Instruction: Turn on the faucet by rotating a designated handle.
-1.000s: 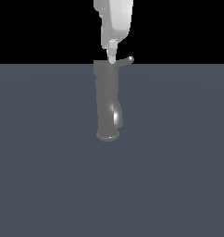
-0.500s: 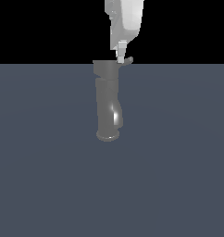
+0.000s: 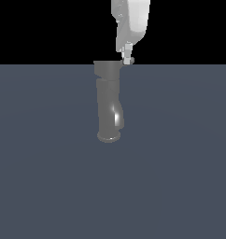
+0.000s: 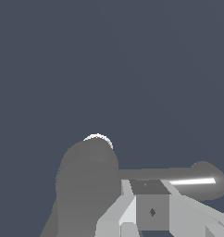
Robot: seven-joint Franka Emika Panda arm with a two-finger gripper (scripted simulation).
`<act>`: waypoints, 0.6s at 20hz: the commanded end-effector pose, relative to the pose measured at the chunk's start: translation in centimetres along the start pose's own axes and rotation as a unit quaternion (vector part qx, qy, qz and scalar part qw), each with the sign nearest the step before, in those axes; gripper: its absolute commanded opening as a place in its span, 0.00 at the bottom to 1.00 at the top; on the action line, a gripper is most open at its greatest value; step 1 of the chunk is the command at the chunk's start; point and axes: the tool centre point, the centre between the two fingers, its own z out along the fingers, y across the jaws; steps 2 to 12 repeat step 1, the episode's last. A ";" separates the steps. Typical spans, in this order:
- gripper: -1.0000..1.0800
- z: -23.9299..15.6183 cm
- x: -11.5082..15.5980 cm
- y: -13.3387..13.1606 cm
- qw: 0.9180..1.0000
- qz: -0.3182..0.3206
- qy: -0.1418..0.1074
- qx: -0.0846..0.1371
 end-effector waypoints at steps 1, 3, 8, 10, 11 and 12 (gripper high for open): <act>0.00 -0.7 3.1 -4.4 0.998 0.019 0.011 0.053; 0.00 -0.7 3.1 -4.4 0.998 0.019 0.011 0.053; 0.00 -0.7 3.1 -4.4 0.998 0.019 0.011 0.053; 0.00 -0.7 3.1 -4.4 0.998 0.019 0.011 0.053; 0.00 -0.7 3.1 -4.4 0.998 0.019 0.011 0.053; 0.00 -0.7 3.1 -4.4 0.998 0.019 0.011 0.053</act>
